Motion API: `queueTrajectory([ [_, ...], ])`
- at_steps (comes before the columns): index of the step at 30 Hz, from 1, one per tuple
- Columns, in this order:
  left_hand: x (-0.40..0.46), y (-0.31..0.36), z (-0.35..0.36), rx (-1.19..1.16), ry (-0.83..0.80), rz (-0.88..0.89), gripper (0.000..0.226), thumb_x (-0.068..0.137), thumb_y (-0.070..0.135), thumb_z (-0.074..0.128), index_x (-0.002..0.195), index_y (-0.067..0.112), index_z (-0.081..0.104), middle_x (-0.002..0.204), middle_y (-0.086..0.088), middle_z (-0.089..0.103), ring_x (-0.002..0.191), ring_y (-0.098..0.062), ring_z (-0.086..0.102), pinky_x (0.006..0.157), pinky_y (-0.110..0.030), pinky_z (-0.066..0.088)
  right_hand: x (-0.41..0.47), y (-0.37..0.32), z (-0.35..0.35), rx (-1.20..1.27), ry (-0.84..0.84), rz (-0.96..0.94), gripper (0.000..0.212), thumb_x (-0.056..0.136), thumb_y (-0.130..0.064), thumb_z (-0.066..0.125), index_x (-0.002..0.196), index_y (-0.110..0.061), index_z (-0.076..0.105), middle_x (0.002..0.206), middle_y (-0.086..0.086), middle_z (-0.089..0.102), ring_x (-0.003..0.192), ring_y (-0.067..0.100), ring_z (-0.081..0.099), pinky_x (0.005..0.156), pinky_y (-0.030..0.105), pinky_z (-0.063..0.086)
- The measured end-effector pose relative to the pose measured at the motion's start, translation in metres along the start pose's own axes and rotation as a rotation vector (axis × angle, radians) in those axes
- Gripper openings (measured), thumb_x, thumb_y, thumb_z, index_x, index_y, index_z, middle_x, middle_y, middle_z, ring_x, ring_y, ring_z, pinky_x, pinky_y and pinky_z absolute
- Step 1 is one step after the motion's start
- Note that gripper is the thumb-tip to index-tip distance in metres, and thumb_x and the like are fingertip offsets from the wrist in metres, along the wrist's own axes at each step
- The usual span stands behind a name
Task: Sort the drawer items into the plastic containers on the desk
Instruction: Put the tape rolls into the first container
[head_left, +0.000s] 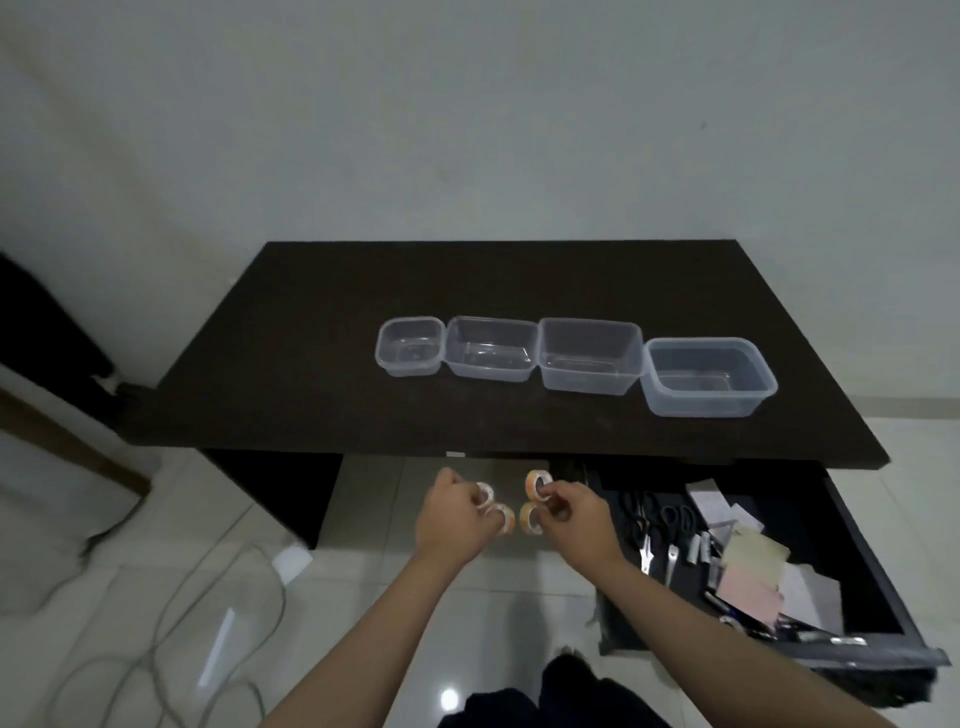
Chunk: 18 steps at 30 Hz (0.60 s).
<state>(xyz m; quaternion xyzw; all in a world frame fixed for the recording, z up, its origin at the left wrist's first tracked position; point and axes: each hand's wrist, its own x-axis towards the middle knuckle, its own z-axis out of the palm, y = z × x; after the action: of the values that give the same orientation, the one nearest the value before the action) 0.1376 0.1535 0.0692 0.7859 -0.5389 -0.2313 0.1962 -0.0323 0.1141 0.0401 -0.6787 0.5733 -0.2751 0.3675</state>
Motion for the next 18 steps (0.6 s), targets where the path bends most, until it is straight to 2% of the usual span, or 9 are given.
queueTrajectory([
  [3, 0.018, -0.012, -0.032, -0.037, 0.091, -0.004, 0.024, 0.071, 0.037, 0.067, 0.079, 0.015, 0.067, 0.100, 0.004, 0.047, 0.084, -0.017, 0.057, 0.067, -0.028, 0.048, 0.022, -0.029, 0.015, 0.004, -0.031, -0.060, 0.022, 0.073, -0.008, 0.074, 0.094, -0.013, 0.070, 0.077, -0.002, 0.054, 0.066, 0.004, 0.054, 0.063, 0.003, 0.039],
  [7, 0.052, -0.023, -0.066, -0.079, 0.156, -0.010, 0.024, 0.072, 0.032, 0.069, 0.082, 0.011, 0.066, 0.101, 0.003, 0.046, 0.082, -0.019, 0.060, 0.070, -0.030, 0.049, 0.065, -0.066, 0.028, 0.001, -0.038, -0.127, 0.021, 0.075, -0.011, 0.072, 0.095, -0.017, 0.070, 0.079, 0.001, 0.057, 0.066, 0.007, 0.054, 0.063, 0.008, 0.040],
  [12, 0.116, -0.042, -0.107, -0.066, 0.212, -0.014, 0.024, 0.075, 0.026, 0.069, 0.091, 0.009, 0.066, 0.105, 0.002, 0.045, 0.085, -0.018, 0.058, 0.076, -0.034, 0.052, 0.136, -0.105, 0.047, -0.043, -0.041, -0.217, 0.022, 0.079, -0.015, 0.070, 0.101, -0.018, 0.068, 0.083, -0.001, 0.059, 0.073, 0.009, 0.057, 0.071, 0.019, 0.047],
  [14, 0.145, -0.050, -0.121, -0.067, 0.223, -0.014, 0.022, 0.076, 0.026, 0.070, 0.092, 0.011, 0.067, 0.106, 0.003, 0.046, 0.083, -0.014, 0.058, 0.075, -0.032, 0.052, 0.168, -0.117, 0.058, -0.080, -0.042, -0.240, 0.023, 0.080, -0.018, 0.069, 0.102, -0.020, 0.067, 0.083, -0.004, 0.059, 0.075, 0.010, 0.057, 0.074, 0.026, 0.050],
  [18, 0.204, -0.060, -0.141, -0.029, 0.209, 0.009, 0.023, 0.076, 0.029, 0.070, 0.092, 0.014, 0.066, 0.105, 0.005, 0.046, 0.081, -0.010, 0.056, 0.070, -0.028, 0.050, 0.230, -0.139, 0.079, -0.182, -0.036, -0.243, 0.026, 0.079, -0.025, 0.068, 0.105, -0.022, 0.067, 0.084, -0.006, 0.057, 0.084, 0.015, 0.060, 0.079, 0.032, 0.048],
])
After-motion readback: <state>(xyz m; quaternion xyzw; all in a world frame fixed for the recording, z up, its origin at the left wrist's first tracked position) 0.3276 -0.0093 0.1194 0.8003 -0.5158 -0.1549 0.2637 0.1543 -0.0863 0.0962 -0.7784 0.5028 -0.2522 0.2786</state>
